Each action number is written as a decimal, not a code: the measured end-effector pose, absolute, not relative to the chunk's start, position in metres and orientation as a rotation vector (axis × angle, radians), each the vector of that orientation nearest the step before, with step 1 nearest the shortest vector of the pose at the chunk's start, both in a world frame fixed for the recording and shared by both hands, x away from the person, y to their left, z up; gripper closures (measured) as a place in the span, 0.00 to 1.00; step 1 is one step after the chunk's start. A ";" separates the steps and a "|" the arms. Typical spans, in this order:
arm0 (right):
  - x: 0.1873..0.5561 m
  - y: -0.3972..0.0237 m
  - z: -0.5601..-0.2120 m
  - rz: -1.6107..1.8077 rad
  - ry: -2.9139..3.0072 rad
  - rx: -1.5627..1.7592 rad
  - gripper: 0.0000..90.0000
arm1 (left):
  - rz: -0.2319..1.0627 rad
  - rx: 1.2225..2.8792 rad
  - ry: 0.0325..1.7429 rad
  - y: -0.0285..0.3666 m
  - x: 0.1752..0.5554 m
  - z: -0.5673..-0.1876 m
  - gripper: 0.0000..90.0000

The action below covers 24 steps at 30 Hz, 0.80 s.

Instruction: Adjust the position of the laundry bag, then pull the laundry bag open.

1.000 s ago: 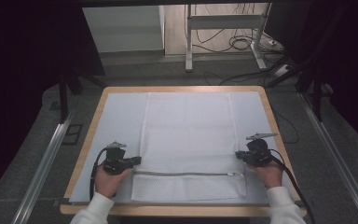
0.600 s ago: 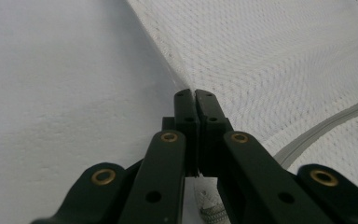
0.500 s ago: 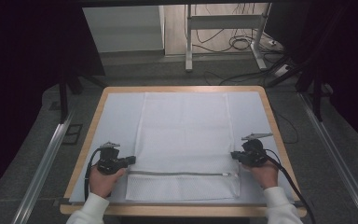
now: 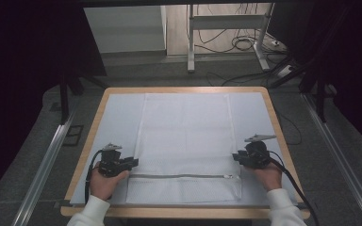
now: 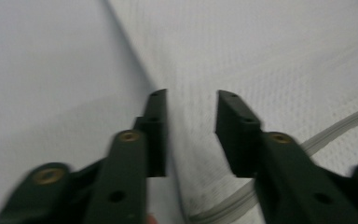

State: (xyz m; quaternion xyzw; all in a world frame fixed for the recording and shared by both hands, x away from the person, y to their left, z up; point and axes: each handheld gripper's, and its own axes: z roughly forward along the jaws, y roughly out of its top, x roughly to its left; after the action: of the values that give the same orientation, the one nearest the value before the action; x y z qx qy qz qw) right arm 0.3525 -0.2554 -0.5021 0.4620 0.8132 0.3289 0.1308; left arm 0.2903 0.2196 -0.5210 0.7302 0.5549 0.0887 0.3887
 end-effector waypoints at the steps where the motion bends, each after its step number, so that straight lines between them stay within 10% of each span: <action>1: 0.352 -0.257 -0.500 0.971 2.342 1.343 0.57 | 0.244 1.841 1.400 0.219 0.290 -0.517 0.63; 8: 0.347 -0.273 -0.486 1.098 2.244 1.352 0.35 | 0.301 1.803 1.316 0.209 0.283 -0.495 0.31; 24: 0.340 -0.283 -0.483 1.139 2.215 1.375 0.30 | 0.239 1.862 1.203 0.169 0.273 -0.472 0.29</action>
State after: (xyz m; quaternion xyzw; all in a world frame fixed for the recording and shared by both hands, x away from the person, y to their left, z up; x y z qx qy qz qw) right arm 0.3396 -0.2827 -0.4833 0.4780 0.7700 0.3960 0.1478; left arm 0.2734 0.1688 -0.4723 0.7497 0.4845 0.0963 0.4404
